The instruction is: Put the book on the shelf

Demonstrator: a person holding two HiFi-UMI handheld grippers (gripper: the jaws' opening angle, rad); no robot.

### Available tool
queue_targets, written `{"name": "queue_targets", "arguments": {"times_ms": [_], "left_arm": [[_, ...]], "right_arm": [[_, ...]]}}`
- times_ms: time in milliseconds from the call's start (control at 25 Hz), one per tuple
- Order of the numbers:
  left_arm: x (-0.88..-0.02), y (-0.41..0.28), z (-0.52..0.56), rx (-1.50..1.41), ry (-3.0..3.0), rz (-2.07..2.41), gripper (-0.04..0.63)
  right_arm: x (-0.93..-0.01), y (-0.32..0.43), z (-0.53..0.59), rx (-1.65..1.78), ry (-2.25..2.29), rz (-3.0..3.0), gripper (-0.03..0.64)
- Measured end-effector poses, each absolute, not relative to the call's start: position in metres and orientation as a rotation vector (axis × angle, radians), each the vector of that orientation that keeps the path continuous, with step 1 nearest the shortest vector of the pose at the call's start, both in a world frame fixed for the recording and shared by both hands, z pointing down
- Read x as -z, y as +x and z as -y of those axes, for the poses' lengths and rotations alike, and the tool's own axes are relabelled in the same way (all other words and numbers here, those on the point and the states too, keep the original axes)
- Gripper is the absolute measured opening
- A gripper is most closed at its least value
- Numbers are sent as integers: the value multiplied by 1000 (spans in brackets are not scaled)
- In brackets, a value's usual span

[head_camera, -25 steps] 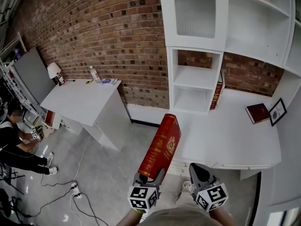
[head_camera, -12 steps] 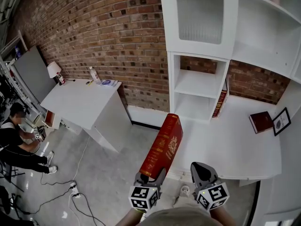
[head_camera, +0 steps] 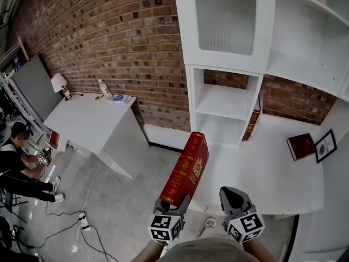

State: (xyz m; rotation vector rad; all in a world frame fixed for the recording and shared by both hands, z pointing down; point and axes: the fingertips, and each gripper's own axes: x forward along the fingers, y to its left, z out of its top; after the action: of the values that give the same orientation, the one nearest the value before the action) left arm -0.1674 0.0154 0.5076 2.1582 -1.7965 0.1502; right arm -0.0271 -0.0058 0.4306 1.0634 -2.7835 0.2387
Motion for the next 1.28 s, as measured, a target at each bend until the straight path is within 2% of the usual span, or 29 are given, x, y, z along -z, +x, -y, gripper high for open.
{"name": "queue_targets", "arguments": {"times_ms": [1280], "left_arm": [[-537, -106, 99, -220, 2101, 1840, 233]], "right_arm": [[-438, 34, 124, -207, 1014, 2816, 6]]}}
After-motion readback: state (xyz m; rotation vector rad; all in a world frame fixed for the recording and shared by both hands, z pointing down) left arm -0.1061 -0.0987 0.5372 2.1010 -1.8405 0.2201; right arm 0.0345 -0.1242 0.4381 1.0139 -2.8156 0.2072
